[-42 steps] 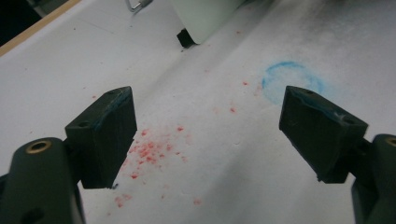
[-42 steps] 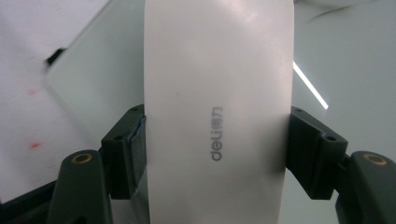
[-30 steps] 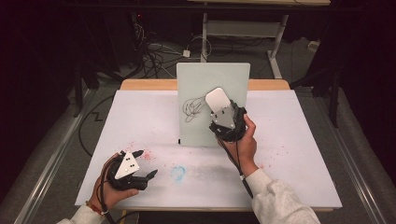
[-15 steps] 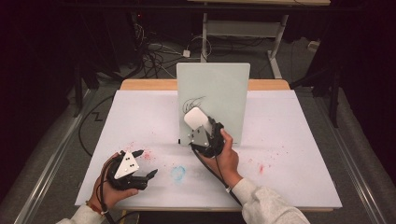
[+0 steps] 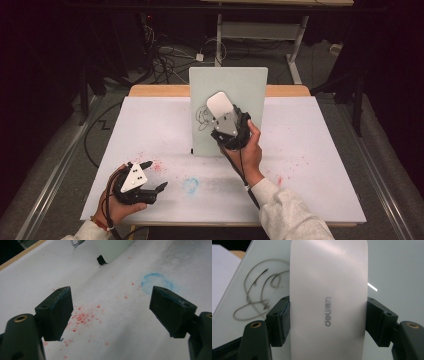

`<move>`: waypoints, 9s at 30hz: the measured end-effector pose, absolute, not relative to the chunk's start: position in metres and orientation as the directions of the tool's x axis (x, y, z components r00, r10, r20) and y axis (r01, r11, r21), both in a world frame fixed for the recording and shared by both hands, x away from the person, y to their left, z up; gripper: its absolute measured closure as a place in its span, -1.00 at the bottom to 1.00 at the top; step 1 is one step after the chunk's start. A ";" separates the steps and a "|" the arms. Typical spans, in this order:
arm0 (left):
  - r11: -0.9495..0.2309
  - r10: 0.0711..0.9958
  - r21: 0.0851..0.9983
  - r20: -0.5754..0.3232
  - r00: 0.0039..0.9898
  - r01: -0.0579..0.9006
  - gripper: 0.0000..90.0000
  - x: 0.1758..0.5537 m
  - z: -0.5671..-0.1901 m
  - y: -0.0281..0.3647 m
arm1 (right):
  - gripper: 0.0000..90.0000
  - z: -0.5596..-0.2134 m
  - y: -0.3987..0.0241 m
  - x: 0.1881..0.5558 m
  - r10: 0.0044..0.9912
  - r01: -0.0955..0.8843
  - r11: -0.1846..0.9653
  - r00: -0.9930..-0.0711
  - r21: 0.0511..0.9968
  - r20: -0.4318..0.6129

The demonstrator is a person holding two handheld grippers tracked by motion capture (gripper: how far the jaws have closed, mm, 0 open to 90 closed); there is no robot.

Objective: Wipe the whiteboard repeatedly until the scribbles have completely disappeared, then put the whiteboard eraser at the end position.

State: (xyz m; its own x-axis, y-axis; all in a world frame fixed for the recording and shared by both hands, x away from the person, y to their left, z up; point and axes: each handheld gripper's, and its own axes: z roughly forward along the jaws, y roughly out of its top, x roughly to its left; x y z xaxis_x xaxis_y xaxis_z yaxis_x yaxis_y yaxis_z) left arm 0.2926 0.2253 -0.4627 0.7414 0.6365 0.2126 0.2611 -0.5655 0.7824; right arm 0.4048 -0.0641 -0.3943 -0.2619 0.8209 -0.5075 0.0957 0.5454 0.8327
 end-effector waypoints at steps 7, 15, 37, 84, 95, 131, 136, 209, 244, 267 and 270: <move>-0.563 0.636 0.786 0.214 0.741 0.257 -0.59 0.293 -0.463 0.224 | -0.31 -0.401 -0.050 0.402 0.798 0.095 0.579 -0.270 0.810 -0.539; -0.566 0.630 0.785 0.214 0.746 0.253 -0.59 0.293 -0.463 0.223 | -0.31 -0.442 -0.021 0.386 0.692 0.076 0.693 -0.347 0.717 -0.633; -0.572 0.626 0.781 0.216 0.749 0.252 -0.59 0.291 -0.464 0.222 | -0.31 -0.424 -0.011 0.394 0.699 0.091 0.698 -0.307 0.711 -0.646; -0.577 0.614 0.776 0.207 0.762 0.254 -0.58 0.290 -0.466 0.220 | -0.31 -0.479 -0.012 0.373 0.606 0.101 0.782 -0.355 0.616 -0.712; -0.581 0.616 0.774 0.216 0.758 0.252 -0.58 0.291 -0.466 0.220 | -0.31 -0.448 -0.034 0.385 0.681 0.141 0.721 -0.327 0.678 -0.656; -0.586 0.601 0.769 0.201 0.773 0.256 -0.58 0.292 -0.468 0.217 | -0.31 -0.433 -0.009 0.392 0.651 0.104 0.739 -0.368 0.666 -0.664; -0.584 0.605 0.769 0.198 0.771 0.260 -0.58 0.291 -0.468 0.220 | -0.31 -0.415 -0.020 0.399 0.713 0.122 0.679 -0.343 0.724 -0.611; -0.589 0.607 0.761 0.195 0.770 0.272 -0.58 0.296 -0.470 0.221 | -0.32 -0.399 -0.140 0.360 0.663 0.064 0.592 -0.604 0.803 -0.441; -0.608 0.587 0.753 0.213 0.781 0.252 -0.58 0.297 -0.469 0.216 | -0.32 -0.442 -0.128 0.337 0.146 0.017 0.868 -0.964 0.496 -0.221; -0.609 0.587 0.752 0.215 0.780 0.251 -0.58 0.296 -0.468 0.214 | -0.38 -0.430 -0.138 0.339 0.234 0.035 0.789 -0.940 0.614 -0.247; -0.610 0.587 0.751 0.214 0.781 0.252 -0.58 0.297 -0.468 0.215 | -0.41 -0.425 -0.142 0.339 0.267 0.033 0.771 -0.923 0.636 -0.276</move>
State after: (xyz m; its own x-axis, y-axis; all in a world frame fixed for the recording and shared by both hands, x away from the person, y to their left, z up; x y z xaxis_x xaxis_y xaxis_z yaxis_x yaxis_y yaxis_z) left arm 0.2966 0.2146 -0.4684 0.7808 0.5869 0.2144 0.2521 -0.6099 0.7513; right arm 0.3387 -0.1415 -0.4248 -0.9233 0.2672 -0.2759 0.0329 0.7707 0.6364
